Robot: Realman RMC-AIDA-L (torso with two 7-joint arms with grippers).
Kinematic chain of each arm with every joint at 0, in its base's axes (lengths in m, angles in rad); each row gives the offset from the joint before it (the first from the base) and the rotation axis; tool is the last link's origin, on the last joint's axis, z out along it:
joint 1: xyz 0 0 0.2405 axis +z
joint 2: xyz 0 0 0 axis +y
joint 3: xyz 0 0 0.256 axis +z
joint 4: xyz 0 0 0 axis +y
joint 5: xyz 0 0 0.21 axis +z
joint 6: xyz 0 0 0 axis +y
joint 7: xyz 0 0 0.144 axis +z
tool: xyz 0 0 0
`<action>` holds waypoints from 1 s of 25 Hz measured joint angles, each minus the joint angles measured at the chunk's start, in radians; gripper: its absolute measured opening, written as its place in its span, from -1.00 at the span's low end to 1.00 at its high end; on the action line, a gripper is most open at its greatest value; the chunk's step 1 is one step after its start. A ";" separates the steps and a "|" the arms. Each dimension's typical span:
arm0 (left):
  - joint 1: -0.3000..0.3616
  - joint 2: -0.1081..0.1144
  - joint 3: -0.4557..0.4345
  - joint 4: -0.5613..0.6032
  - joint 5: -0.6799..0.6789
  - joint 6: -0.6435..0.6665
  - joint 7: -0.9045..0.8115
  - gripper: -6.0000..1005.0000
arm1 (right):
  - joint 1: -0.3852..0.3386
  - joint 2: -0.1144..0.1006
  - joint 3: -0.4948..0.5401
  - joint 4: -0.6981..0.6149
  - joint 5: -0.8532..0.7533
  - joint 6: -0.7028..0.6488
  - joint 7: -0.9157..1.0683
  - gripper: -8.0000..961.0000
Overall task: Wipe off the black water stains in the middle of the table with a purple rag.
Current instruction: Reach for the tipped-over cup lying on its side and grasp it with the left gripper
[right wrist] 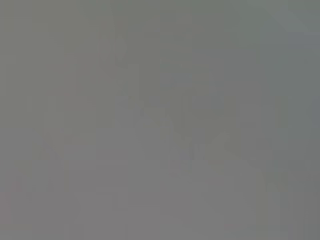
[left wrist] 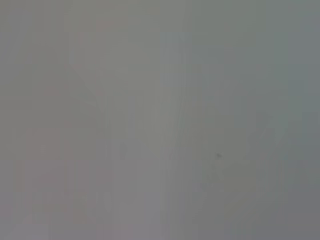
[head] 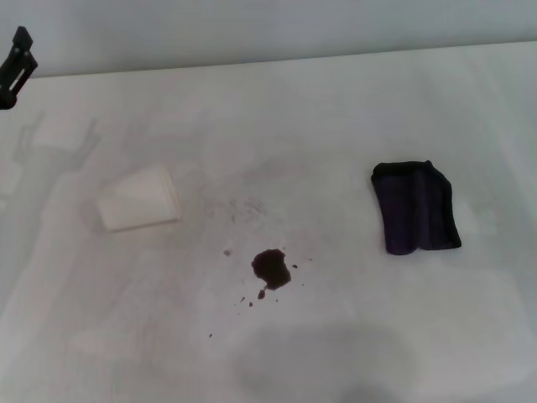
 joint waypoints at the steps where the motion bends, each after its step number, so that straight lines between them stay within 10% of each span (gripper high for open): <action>1: 0.000 0.000 0.000 0.000 0.000 -0.001 0.000 0.77 | 0.000 0.000 -0.002 0.000 0.000 0.001 0.000 0.72; 25: -0.003 -0.001 0.000 -0.002 -0.001 0.003 0.003 0.77 | 0.009 0.000 -0.004 0.000 0.000 0.015 -0.006 0.72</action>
